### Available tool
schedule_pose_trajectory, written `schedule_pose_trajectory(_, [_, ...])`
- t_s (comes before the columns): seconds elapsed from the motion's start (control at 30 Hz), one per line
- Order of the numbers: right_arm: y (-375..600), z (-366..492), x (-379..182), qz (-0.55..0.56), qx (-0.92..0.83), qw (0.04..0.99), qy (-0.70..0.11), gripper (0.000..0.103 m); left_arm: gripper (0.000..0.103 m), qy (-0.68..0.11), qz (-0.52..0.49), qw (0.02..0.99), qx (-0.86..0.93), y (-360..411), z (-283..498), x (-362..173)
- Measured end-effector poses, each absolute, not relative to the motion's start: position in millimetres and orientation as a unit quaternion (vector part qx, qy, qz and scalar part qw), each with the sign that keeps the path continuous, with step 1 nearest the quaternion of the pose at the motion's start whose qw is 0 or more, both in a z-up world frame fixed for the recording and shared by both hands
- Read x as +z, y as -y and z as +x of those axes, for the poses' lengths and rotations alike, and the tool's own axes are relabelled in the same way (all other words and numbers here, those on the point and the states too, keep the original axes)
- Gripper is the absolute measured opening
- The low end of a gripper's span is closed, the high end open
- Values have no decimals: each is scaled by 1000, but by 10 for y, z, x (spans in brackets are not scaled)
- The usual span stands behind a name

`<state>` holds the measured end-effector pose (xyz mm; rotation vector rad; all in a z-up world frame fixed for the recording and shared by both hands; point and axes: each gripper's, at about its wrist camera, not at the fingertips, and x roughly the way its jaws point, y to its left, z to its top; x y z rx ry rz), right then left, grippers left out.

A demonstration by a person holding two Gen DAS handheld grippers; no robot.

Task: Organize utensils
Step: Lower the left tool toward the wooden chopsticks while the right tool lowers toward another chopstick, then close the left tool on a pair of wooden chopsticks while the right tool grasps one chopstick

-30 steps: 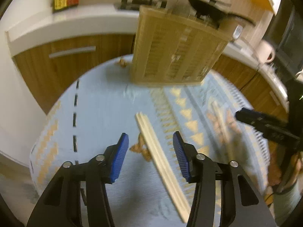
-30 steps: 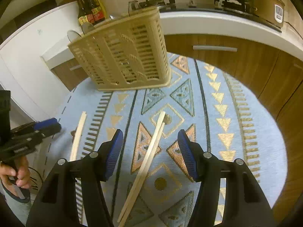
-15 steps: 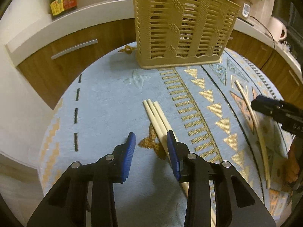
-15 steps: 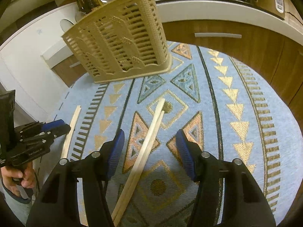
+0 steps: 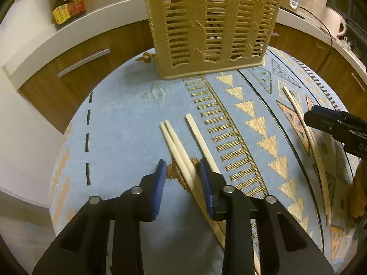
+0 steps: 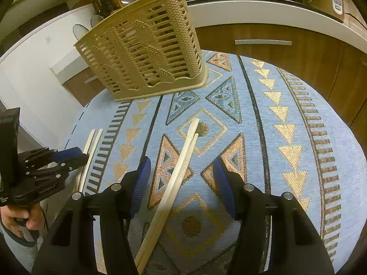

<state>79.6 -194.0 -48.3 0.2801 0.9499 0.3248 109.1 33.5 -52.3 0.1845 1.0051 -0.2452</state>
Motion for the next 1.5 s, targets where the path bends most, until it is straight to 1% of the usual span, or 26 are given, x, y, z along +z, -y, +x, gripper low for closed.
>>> schedule_pose_trajectory(0.13, [1920, 806, -476, 127, 156, 864, -461, 53, 26, -493, 67, 859, -120, -365, 1195, -506])
schedule_pose_trajectory(0.2, [1936, 824, -469, 132, 162, 857, -470, 53, 28, -498, 76, 855, -124, -328, 1247, -502])
schedule_pose_trajectory(0.23, [1948, 839, -462, 138, 167, 852, -477, 50, 28, -499, 81, 854, -125, -311, 1263, -504])
schedule_pose_trajectory(0.27, [1959, 864, -448, 145, 172, 845, -485, 40, 28, -500, 90, 852, -126, -286, 1269, -501])
schedule_pose_trajectory(0.3, [1962, 877, -439, 150, 176, 840, -490, 36, 27, -500, 94, 852, -127, -274, 1268, -503])
schedule_pose_trajectory(0.33, [1983, 907, -412, 157, 180, 833, -499, 35, 26, -498, 98, 852, -129, -268, 1263, -505])
schedule_pose_trajectory(0.37, [1993, 929, -389, 157, 179, 831, -503, 33, 22, -497, 99, 852, -131, -267, 1256, -509])
schedule_pose_trajectory(0.43, [1992, 974, -327, 153, 177, 826, -513, 31, 17, -492, 102, 855, -127, -280, 1243, -514])
schedule_pose_trajectory(0.5, [1951, 1023, -276, 140, 173, 819, -529, 28, 15, -489, 94, 857, -128, -306, 1243, -517])
schedule_pose_trajectory(0.57, [1887, 1057, -268, 126, 175, 810, -545, 19, 14, -486, 88, 860, -129, -329, 1233, -522])
schedule_pose_trajectory(0.67, [1782, 1057, -278, 99, 171, 801, -566, 14, 12, -481, 78, 863, -135, -378, 1214, -531])
schedule_pose_trajectory(0.8, [1712, 1026, -306, 62, 146, 800, -579, 13, 12, -478, 71, 864, -143, -418, 1197, -539])
schedule_pose_trajectory(0.93, [1764, 1060, -415, 78, 136, 787, -596, 13, 12, -471, 77, 867, -145, -406, 1183, -552])
schedule_pose_trajectory(1.2, [1706, 1167, -406, 84, 120, 778, -611, 13, 12, -469, 65, 868, -153, -432, 1171, -549])
schedule_pose_trajectory(1.37, [1492, 1141, -329, 18, 115, 772, -625, 13, 14, -477, 70, 861, -159, -450, 1144, -537])
schedule_pose_trajectory(1.5, [1483, 1117, -307, 17, 119, 764, -634, 13, 14, -486, 71, 855, -165, -470, 1157, -533])
